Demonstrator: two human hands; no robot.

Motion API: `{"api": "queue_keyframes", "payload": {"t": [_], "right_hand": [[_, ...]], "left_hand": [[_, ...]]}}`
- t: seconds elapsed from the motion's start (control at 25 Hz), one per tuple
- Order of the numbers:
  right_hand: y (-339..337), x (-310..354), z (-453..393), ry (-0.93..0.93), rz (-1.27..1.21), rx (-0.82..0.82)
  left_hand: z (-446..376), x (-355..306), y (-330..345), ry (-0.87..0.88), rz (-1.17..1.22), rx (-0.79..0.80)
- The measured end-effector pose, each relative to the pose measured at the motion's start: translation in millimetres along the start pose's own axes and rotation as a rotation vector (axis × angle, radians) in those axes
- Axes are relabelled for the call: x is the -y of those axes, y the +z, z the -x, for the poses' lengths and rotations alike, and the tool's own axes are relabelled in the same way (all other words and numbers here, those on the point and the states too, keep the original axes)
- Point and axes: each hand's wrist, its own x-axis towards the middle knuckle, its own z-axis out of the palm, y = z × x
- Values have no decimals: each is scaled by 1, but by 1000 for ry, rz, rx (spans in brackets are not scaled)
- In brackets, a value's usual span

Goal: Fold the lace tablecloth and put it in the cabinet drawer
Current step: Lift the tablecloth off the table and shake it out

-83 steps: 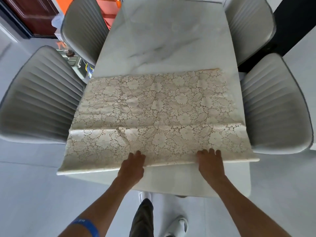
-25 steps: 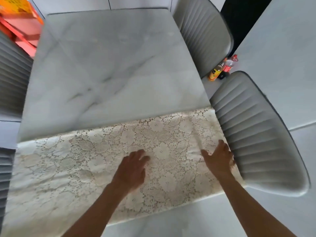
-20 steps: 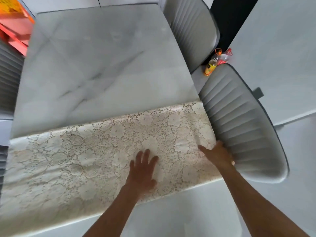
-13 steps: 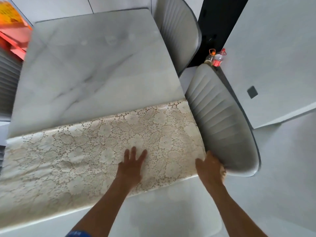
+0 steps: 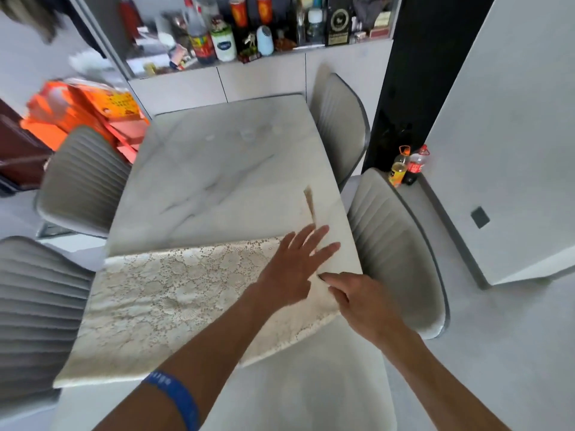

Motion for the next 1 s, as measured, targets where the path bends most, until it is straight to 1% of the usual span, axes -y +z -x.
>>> {"api": "queue_keyframes", "payload": {"t": [0.04,0.08,0.12,0.16,0.2,0.24,0.4,0.48,0.56,0.64,0.8,0.88,1.0], "right_hand": [[-15,15,6,-69,16,-24],[-29,29,13,-120,20,-37],[-41,41,20,-157,29,-43],[-52,52,27,-178,44,-48],[-62,64,34,-191,52,-65],[-71,77,43,-185,40,-93],[-91,132,73,-139,-4,-159],[-101,156,84,-138,-24,-186],[-106,184,96,-179,-3,-208],[-113,206,110,-193,12,-231],[-136,236,137,-194,81,-317],[-146,242,152,-190,125,-374],[-152,241,182,-182,121,-416]], "left_hand": [[2,4,-20,98,-66,36],[7,9,-38,156,-101,85],[15,14,-52,163,-103,134],[26,19,-62,133,-89,160],[40,24,-71,87,-75,141],[56,30,-77,37,-47,95],[140,45,-86,-201,289,-200],[176,44,-83,-301,399,-264],[209,40,-86,-370,472,-271],[236,38,-95,-393,415,-306],[299,43,-140,-511,492,-486],[329,38,-164,-528,440,-531],[371,6,-189,-502,298,-596]]}}
